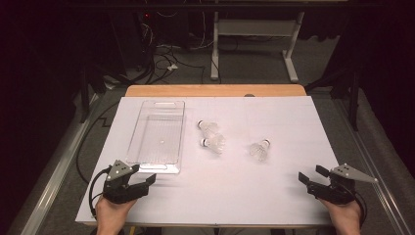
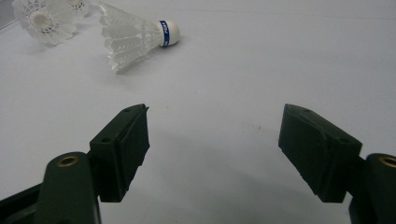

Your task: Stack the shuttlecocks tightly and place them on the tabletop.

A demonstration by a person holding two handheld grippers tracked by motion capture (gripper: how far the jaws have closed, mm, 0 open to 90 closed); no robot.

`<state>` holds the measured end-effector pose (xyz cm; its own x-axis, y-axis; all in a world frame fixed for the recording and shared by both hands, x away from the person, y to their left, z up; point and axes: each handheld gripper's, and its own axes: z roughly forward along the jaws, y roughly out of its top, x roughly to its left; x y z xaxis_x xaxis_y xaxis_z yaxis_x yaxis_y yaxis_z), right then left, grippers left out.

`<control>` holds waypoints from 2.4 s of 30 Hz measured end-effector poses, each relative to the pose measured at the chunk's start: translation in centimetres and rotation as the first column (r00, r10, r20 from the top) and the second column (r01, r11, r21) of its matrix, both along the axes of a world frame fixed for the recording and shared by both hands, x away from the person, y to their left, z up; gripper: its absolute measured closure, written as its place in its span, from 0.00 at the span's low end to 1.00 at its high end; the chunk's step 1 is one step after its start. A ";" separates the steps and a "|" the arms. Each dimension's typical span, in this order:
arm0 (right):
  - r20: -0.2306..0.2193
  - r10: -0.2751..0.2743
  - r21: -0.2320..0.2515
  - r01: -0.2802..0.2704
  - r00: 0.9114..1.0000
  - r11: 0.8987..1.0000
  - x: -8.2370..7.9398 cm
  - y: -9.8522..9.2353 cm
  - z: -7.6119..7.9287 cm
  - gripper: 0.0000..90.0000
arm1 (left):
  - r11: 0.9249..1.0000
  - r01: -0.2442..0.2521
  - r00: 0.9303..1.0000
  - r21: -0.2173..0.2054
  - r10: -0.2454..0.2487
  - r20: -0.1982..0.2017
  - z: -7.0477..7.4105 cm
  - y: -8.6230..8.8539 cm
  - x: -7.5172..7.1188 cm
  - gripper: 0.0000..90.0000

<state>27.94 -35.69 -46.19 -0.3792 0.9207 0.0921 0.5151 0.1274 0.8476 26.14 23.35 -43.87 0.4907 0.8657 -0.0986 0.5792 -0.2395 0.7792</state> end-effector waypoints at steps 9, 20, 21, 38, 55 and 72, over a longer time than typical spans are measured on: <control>-0.003 0.002 -0.001 -0.002 1.000 1.000 0.1 0.1 0.0 0.28 | 0.999 -0.039 0.999 -0.008 0.040 0.033 -0.2 1.0 -0.4 0.32; -0.003 0.001 -0.003 -0.001 1.000 1.000 0.1 0.2 0.0 0.28 | 0.991 -0.122 0.991 -0.049 0.124 0.041 -0.8 2.7 -0.8 0.32; -0.006 0.000 0.001 0.000 1.000 1.000 0.1 0.2 0.0 0.28 | 0.990 -0.127 0.991 -0.055 0.129 0.043 -0.9 2.8 -0.8 0.33; 0.009 0.027 -0.052 -0.027 1.000 0.998 0.2 0.8 0.3 0.28 | 0.990 -0.137 0.990 -0.041 0.138 0.034 -1.0 2.7 -0.9 0.33; 0.016 0.057 -0.080 -0.056 0.998 0.995 1.2 2.5 1.3 0.30 | 0.992 -0.126 0.991 -0.030 0.127 0.038 -1.1 2.3 -1.0 0.32; 0.045 0.125 -0.068 -0.122 0.991 0.990 2.4 6.0 2.0 0.31 | 0.992 -0.123 0.992 -0.024 0.123 0.030 -1.1 2.3 -1.0 0.32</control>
<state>30.29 -29.65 -44.15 -0.4930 0.8700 0.0117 0.4499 0.2434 0.8593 25.18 25.67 -44.98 0.3838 0.9175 -0.1045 0.5783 -0.1506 0.8018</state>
